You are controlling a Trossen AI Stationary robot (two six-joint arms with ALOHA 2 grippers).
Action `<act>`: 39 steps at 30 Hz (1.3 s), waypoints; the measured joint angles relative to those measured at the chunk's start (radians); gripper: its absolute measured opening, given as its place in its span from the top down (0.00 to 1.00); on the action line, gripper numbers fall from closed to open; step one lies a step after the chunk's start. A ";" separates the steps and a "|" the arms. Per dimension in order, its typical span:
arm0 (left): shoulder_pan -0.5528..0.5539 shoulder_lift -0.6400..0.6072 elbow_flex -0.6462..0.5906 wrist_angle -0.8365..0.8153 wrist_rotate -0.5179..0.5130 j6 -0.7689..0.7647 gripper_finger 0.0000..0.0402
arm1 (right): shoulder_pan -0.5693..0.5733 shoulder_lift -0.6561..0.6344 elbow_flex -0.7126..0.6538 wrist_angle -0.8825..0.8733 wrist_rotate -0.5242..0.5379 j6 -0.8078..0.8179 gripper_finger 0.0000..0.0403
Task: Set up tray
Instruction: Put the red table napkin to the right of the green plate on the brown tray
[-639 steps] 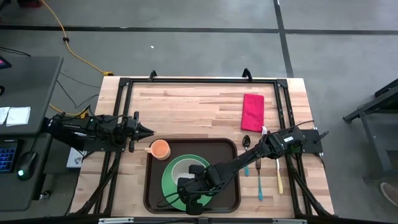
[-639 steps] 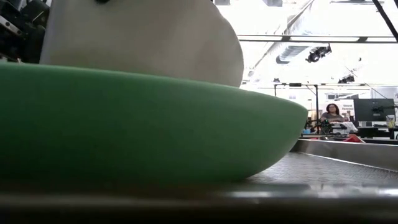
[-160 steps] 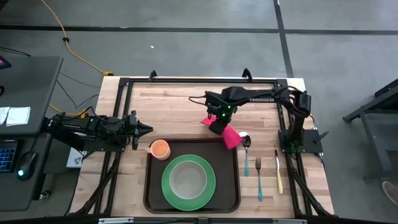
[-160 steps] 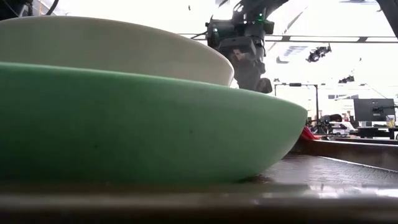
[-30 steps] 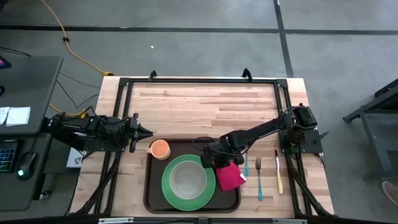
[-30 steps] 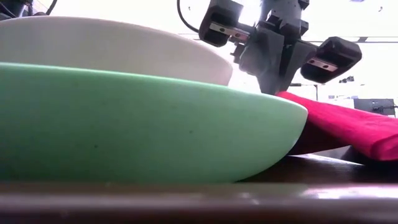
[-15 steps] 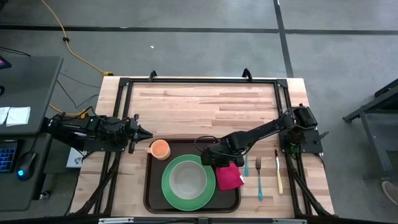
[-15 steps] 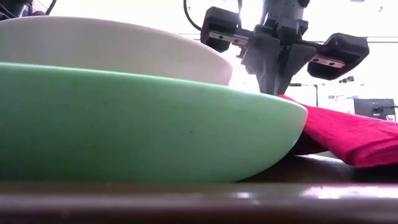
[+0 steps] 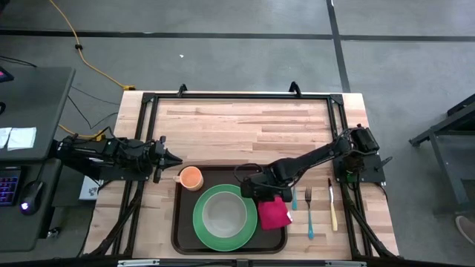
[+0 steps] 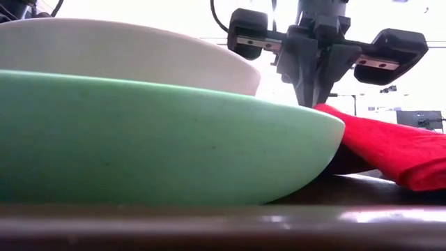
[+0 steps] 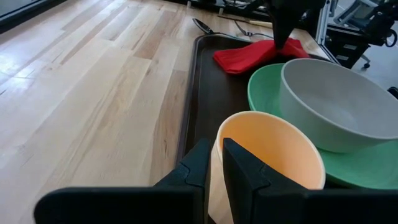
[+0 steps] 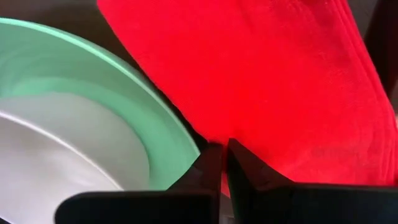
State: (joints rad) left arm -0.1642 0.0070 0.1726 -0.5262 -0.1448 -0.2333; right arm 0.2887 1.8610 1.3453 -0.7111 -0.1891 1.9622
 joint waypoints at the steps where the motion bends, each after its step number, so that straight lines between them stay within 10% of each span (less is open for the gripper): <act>1: 0.000 0.000 0.000 0.000 0.000 0.000 0.82 | 0.001 0.000 0.000 -0.003 -0.005 0.003 1.00; 39: 0.000 0.000 0.000 0.000 0.004 0.000 0.82 | -0.033 0.000 0.000 -0.054 -0.018 0.074 1.00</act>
State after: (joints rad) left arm -0.1640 0.0069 0.1726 -0.5266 -0.1406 -0.2333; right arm 0.2555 1.8614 1.3453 -0.7650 -0.2075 2.0366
